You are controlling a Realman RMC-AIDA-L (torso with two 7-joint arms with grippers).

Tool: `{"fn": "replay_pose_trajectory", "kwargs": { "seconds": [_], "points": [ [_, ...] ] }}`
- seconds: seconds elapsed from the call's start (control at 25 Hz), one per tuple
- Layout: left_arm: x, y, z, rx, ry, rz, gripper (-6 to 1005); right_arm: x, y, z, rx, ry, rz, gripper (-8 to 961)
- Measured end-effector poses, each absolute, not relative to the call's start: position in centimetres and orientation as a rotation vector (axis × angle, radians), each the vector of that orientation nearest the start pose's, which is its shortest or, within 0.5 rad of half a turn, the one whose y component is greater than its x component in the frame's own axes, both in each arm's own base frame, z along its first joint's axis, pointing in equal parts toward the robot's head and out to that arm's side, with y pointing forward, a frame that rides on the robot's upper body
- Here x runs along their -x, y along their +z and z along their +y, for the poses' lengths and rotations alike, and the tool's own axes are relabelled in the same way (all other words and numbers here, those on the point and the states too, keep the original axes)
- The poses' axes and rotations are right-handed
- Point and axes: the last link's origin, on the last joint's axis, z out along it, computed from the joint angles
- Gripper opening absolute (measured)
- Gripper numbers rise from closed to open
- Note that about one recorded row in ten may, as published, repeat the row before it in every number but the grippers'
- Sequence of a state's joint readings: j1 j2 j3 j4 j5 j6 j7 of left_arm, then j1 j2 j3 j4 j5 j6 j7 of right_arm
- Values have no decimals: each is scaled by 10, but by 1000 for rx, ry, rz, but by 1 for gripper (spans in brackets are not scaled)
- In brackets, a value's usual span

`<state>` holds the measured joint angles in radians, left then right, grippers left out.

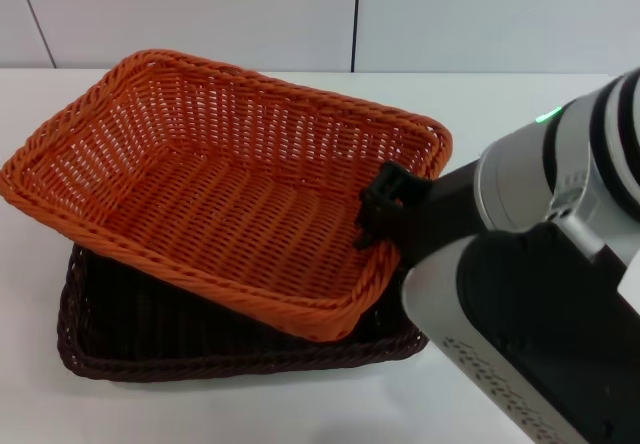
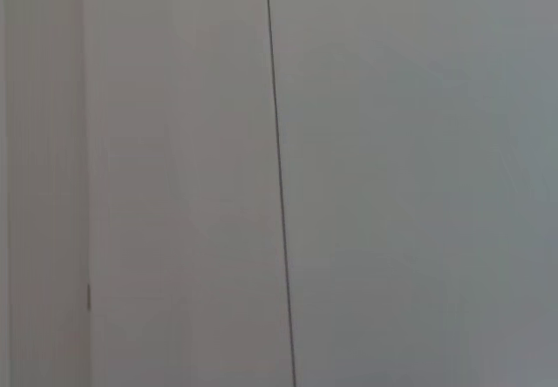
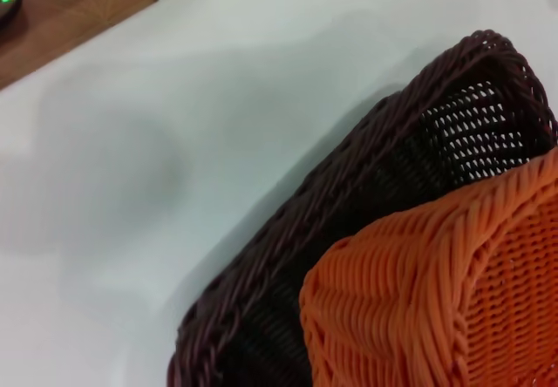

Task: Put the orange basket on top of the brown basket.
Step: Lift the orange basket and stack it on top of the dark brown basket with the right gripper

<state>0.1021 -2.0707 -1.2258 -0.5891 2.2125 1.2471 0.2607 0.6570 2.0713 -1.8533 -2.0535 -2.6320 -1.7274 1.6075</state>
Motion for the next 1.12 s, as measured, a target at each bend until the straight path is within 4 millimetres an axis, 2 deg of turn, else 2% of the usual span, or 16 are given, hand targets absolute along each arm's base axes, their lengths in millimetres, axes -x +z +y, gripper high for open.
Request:
{"fn": "replay_pose_trajectory", "kwargs": {
  "seconds": [0.52, 0.68, 0.84, 1.12],
  "points": [
    [406, 59, 193, 969, -386, -569, 785, -46, -29, 277, 2301, -840, -1586, 181],
    [406, 58, 193, 973, -387, -569, 785, -60, -36, 266, 2277, -846, -1542, 180],
    [406, 58, 195, 980, -385, -567, 785, -60, -38, 256, 2292, -817, -1528, 168],
    [406, 58, 198, 990, -384, -570, 785, -64, -43, 243, 2349, -837, -1509, 358]
  ]
}}
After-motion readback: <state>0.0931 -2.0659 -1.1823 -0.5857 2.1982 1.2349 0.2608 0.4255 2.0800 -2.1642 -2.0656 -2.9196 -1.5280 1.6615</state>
